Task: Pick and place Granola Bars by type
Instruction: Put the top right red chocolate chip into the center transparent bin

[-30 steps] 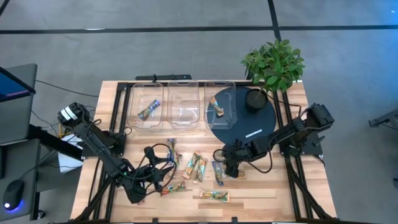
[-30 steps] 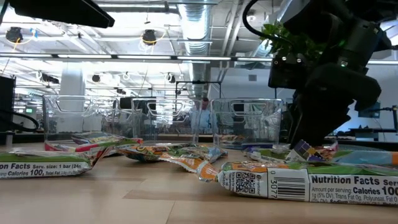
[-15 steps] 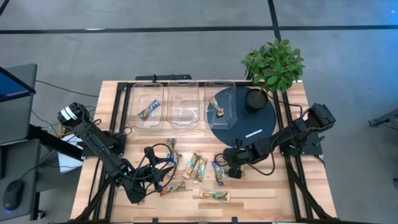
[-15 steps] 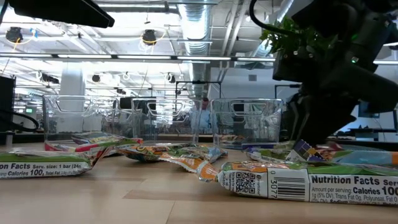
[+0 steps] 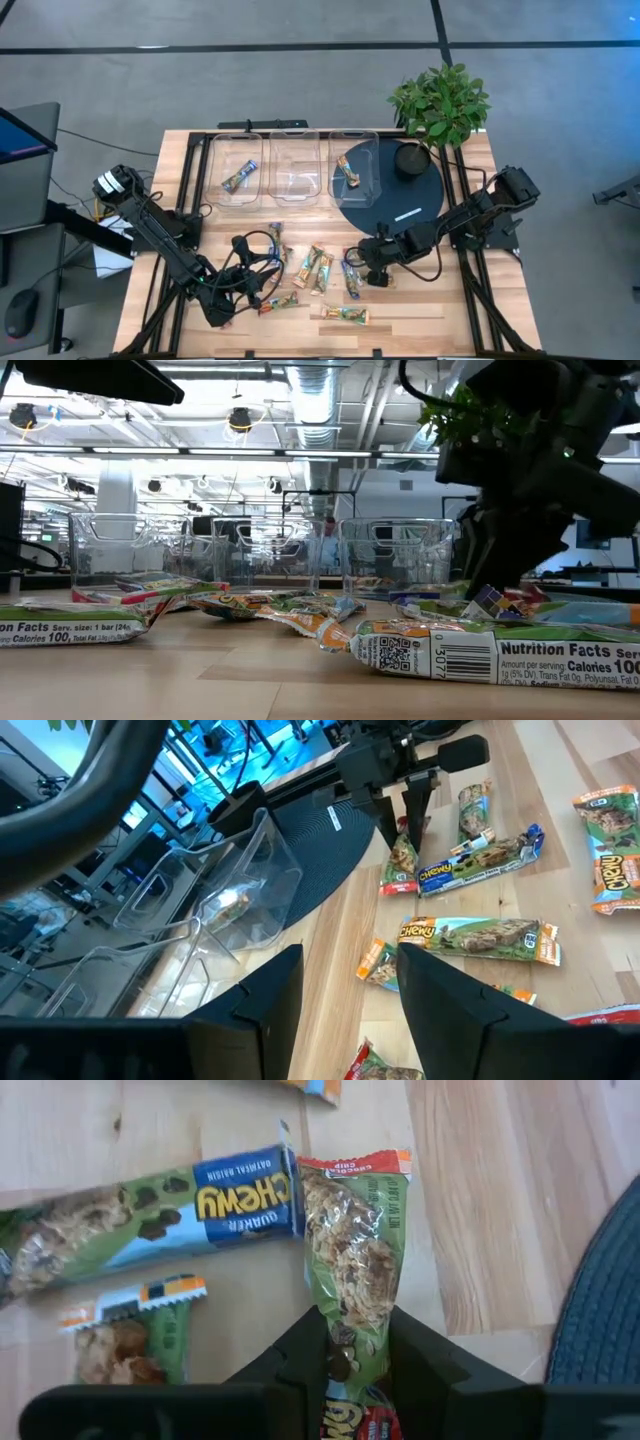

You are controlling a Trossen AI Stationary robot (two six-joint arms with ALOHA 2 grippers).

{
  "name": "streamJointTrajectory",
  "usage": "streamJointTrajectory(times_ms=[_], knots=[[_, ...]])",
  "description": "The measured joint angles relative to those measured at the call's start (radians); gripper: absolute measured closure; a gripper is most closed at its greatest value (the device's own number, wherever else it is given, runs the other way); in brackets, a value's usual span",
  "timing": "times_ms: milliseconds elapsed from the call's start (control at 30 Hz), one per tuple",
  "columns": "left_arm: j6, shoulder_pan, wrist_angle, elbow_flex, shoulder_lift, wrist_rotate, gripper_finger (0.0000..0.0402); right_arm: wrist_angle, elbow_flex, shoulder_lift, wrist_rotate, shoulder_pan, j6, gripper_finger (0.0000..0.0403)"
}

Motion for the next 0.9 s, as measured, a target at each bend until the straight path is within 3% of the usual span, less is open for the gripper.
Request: streamJointTrajectory(times_ms=[300,600,900], knots=[[0.000,0.000,0.000,0.000,0.000,0.000,0.0244,-0.129,0.139,-0.001,0.007,0.013,-0.105,0.0324],[0.000,0.000,-0.002,0.000,0.000,0.000,0.0244,-0.235,0.338,-0.001,0.141,0.003,-0.322,0.0324],[0.000,0.000,-0.003,0.000,0.000,0.000,0.0244,-0.159,0.503,-0.001,0.212,-0.154,-0.516,0.0324]])
